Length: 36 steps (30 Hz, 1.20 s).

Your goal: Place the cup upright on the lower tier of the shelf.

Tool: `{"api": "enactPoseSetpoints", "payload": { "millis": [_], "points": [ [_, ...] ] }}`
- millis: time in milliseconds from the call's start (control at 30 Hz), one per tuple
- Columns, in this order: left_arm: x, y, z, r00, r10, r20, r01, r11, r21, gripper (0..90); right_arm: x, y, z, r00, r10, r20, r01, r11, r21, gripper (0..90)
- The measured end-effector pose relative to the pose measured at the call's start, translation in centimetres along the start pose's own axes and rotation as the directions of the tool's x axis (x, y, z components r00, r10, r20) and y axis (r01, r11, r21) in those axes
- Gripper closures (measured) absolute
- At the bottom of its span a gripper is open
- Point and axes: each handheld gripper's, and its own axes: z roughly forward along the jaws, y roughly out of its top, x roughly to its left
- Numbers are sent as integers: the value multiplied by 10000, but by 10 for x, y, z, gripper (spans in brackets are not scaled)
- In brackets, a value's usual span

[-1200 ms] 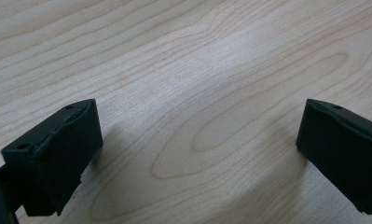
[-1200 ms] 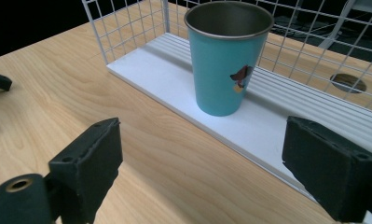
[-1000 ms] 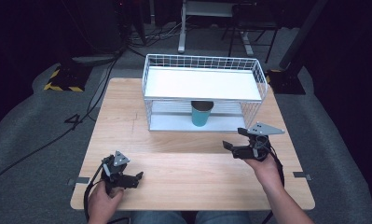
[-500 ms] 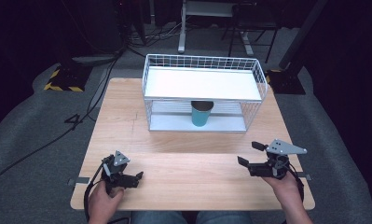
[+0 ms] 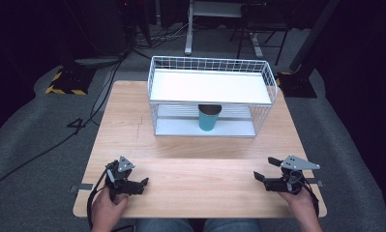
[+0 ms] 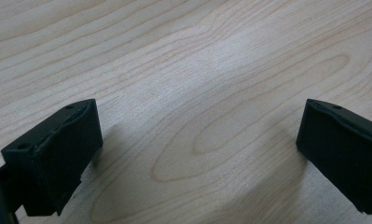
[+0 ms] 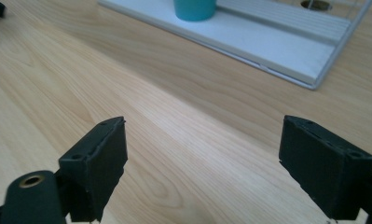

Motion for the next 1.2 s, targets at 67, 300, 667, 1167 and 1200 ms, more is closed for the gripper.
{"api": "enactPoseSetpoints", "payload": {
  "millis": [67,300,667,1167,1200],
  "points": [
    [0,0,0,10000,1,-2,-1,10000,-1,5,-3,-5,4,9999,-1,157,-3,9997,262,158],
    [0,0,0,10000,-3,1,3,10000,-2,5,-6,-21,16,9992,-5,391,-36,9945,1051,158],
    [0,0,0,10000,-6,1,6,10000,-2,5,-2,-27,30,9974,148,700,-279,9813,1905,153],
    [-1,0,0,10000,-51,-16,51,10000,-18,5,0,-30,32,9967,128,796,-279,9810,1921,97],
    [0,0,0,10000,-1,-13,1,10000,18,5,0,-30,32,9970,112,766,-259,9807,1937,89]
  ]
}}
